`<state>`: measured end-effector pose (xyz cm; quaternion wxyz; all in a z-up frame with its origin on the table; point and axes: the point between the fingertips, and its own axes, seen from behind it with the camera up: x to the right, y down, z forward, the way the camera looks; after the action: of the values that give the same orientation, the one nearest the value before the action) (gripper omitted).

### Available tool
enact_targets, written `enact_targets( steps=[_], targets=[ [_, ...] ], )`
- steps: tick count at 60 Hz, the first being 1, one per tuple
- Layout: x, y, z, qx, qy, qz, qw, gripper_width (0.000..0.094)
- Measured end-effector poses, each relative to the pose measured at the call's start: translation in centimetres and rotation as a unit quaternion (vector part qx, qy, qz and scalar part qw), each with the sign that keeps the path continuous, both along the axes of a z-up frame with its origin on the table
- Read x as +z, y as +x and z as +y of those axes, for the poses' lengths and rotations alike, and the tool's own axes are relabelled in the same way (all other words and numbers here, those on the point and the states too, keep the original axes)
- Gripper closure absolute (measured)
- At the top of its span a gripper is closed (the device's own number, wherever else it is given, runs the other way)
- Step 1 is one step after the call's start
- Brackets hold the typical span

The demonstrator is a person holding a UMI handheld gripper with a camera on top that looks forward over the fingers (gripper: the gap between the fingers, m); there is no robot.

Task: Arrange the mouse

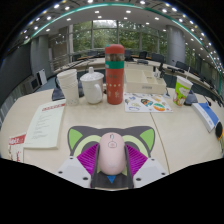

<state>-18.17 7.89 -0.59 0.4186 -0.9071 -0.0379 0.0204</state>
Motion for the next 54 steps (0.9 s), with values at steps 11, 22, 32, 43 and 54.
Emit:
enact_targets(
  steps=[11,22,32,43,54],
  targets=[
    [0.1,-0.8,-1.1,0.019,-0.008,-0.009,1.000,0.0062],
    [4.7,-1.2,-5.3,0.022,0.004,-0.019,1.000,0.0080],
    [11.3,-1.2,-12.1,0.007,0.034,-0.023,0.999,0.0078],
    [18.0,-1.1,-21.8,-0.015,0.078,-0.036,0.996,0.0077],
    [21.0,-1.7,-30.2,-0.021,0.081,-0.041,0.996,0.0082]
  ],
)
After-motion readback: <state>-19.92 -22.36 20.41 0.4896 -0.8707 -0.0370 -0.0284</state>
